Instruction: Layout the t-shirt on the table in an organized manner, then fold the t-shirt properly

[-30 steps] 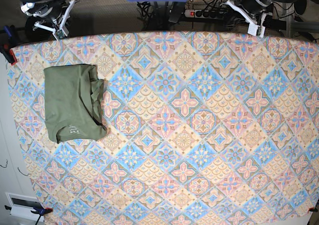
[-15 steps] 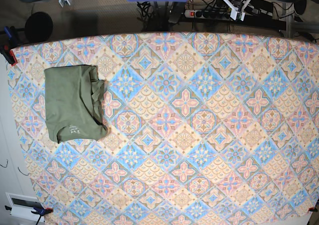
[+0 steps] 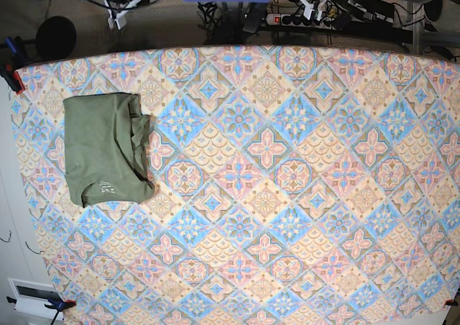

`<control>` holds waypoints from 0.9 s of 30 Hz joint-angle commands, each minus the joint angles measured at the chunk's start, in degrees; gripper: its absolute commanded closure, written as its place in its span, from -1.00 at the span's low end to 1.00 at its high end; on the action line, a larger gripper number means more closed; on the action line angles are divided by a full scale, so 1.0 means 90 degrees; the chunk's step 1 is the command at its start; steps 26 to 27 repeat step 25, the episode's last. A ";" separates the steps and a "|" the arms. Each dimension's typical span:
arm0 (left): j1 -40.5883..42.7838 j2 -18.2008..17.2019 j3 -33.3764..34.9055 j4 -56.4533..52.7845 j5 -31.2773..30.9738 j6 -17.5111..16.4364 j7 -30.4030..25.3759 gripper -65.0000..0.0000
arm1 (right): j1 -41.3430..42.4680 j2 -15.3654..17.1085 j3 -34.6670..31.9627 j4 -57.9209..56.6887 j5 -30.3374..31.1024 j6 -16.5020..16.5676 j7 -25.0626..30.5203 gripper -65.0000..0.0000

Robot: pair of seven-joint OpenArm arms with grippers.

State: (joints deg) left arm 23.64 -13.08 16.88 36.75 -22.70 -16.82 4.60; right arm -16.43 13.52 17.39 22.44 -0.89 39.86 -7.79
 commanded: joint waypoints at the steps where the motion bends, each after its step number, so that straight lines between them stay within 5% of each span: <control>1: -0.0150 0.0052 0.0122 -0.0269 -0.0013 -0.0060 -0.0282 1.00 | -0.0114 0.0124 0.0017 -0.0290 -0.0112 0.0016 0.0031 0.97; 9: -0.1108 0.0648 0.0717 -0.1842 0.0017 -0.0060 -0.0936 1.00 | 0.0335 0.0115 0.0017 -0.0984 -0.0112 0.0016 0.0597 0.97; 16: -0.1332 0.0882 0.0717 -0.1871 0.0026 -0.0060 -0.0936 1.00 | 0.0345 0.0115 0.0017 -0.0984 -0.0112 -0.1532 0.0597 0.97; 22: -0.1576 0.1009 0.0717 -0.1881 0.0026 -0.0060 -0.0936 1.00 | 0.0628 -0.0305 0.0027 -0.0984 -0.0102 -0.2050 0.0548 0.97; 27: -0.1615 0.1107 0.0678 -0.1881 -0.0023 -0.0060 -0.0926 1.00 | 0.0648 -0.0569 0.0027 -0.0984 -0.0102 -0.2138 0.0548 0.97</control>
